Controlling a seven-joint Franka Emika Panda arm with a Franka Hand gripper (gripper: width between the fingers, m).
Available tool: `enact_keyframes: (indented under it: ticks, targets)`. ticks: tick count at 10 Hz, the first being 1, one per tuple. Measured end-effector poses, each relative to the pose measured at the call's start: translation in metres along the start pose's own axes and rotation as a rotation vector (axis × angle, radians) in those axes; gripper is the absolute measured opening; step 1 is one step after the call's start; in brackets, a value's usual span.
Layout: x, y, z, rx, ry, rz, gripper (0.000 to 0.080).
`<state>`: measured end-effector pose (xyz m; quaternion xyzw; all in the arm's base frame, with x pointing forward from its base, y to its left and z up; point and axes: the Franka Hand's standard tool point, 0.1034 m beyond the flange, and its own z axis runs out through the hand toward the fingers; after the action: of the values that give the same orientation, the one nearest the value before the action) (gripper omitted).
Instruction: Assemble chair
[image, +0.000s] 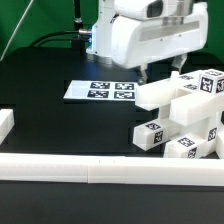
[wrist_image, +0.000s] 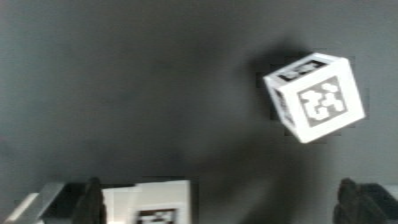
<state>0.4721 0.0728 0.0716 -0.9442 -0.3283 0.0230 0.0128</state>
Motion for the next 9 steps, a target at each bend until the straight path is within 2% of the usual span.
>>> enact_keyframes:
  ticks: [1, 2, 3, 7, 9]
  targets:
    - [0.004, -0.012, 0.009, -0.014, 0.026, -0.006, 0.0648]
    - [0.003, -0.018, 0.017, -0.014, 0.025, -0.015, 0.0648]
    - [0.002, -0.02, 0.023, -0.017, 0.028, -0.014, 0.0648]
    - [-0.006, -0.018, 0.028, -0.013, 0.018, -0.011, 0.0648]
    - [-0.008, -0.02, 0.04, -0.022, 0.024, -0.013, 0.0648]
